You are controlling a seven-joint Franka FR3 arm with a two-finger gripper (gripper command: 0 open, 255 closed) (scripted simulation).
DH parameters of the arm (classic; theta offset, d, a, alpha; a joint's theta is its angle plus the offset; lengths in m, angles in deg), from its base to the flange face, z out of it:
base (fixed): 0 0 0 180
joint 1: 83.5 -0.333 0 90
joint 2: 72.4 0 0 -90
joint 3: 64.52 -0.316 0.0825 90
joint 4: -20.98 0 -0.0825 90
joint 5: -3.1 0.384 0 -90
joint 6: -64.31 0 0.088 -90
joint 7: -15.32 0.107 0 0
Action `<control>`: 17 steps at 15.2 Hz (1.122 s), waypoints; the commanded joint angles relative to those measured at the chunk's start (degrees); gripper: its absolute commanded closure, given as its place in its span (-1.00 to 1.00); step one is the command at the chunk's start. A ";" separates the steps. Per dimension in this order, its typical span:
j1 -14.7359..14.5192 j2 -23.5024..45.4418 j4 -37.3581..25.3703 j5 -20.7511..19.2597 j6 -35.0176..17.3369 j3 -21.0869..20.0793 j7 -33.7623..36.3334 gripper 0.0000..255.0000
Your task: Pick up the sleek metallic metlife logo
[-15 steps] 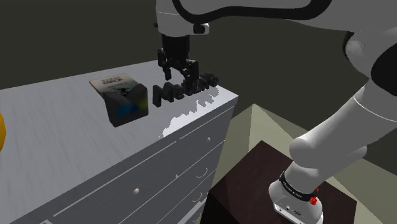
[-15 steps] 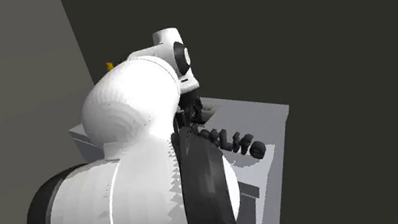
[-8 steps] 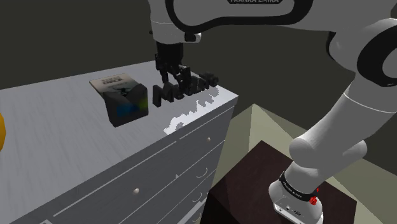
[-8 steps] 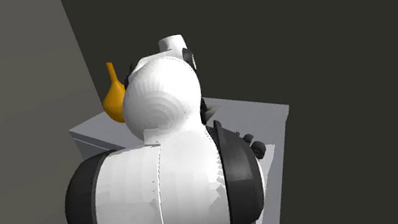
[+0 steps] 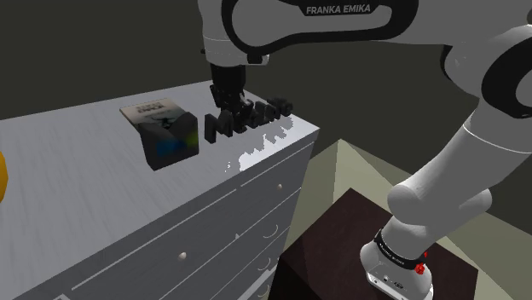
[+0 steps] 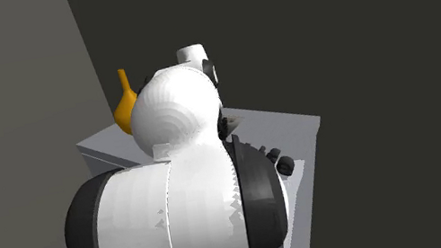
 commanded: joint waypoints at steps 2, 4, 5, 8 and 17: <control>0.01 0.09 0.06 -0.06 -0.01 0.01 -0.01 1.00; 0.02 0.02 0.09 0.00 -0.02 0.02 -0.04 1.00; -0.04 0.34 -0.20 -0.28 0.16 -0.06 0.11 1.00; -0.30 1.17 -2.96 -1.00 2.62 -0.33 0.41 1.00; -2.61 5.65 -12.47 -5.02 10.66 -1.40 2.47 1.00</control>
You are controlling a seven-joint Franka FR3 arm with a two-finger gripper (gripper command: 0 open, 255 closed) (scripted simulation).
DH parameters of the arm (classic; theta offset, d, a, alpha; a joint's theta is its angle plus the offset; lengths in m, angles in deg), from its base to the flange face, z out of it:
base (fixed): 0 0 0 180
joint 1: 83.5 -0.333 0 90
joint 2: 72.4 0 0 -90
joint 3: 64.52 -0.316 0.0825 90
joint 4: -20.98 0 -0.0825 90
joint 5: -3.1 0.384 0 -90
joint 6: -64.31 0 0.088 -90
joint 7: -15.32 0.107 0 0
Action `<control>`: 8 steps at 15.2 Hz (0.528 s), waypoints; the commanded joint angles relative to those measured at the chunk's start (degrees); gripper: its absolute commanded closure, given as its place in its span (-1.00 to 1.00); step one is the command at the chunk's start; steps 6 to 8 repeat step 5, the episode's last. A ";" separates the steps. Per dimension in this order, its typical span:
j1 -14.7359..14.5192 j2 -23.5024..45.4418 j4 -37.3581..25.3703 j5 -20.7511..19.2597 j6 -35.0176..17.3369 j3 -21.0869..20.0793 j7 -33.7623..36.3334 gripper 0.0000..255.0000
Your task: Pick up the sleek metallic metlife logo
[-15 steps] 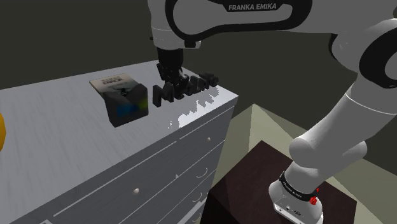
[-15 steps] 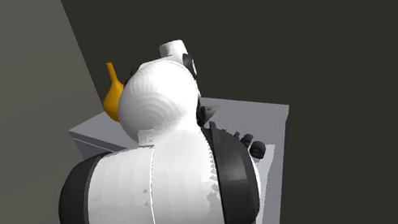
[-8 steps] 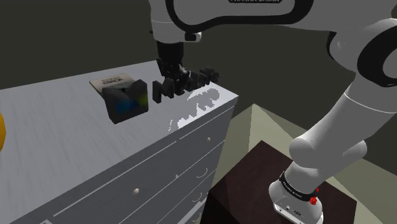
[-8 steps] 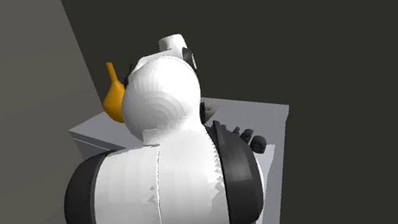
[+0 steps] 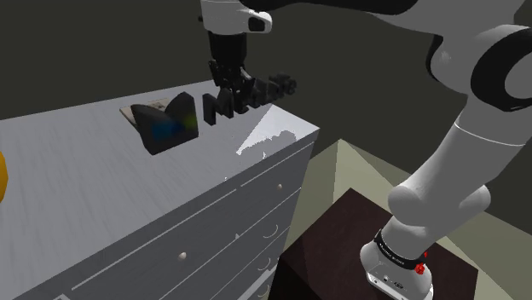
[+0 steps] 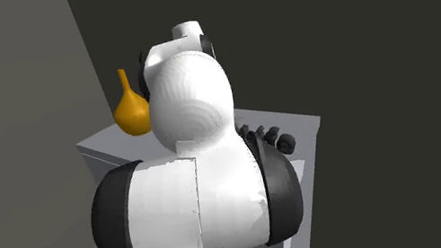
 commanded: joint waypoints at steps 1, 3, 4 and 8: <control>-0.88 1.34 -2.45 -1.25 1.98 -0.20 0.61 1.00; -2.01 2.79 -4.95 -2.60 4.00 -0.36 1.29 1.00; -2.15 2.89 -5.15 -2.69 4.15 -0.32 1.33 1.00; -2.15 2.88 -5.15 -2.69 4.15 -0.30 1.33 1.00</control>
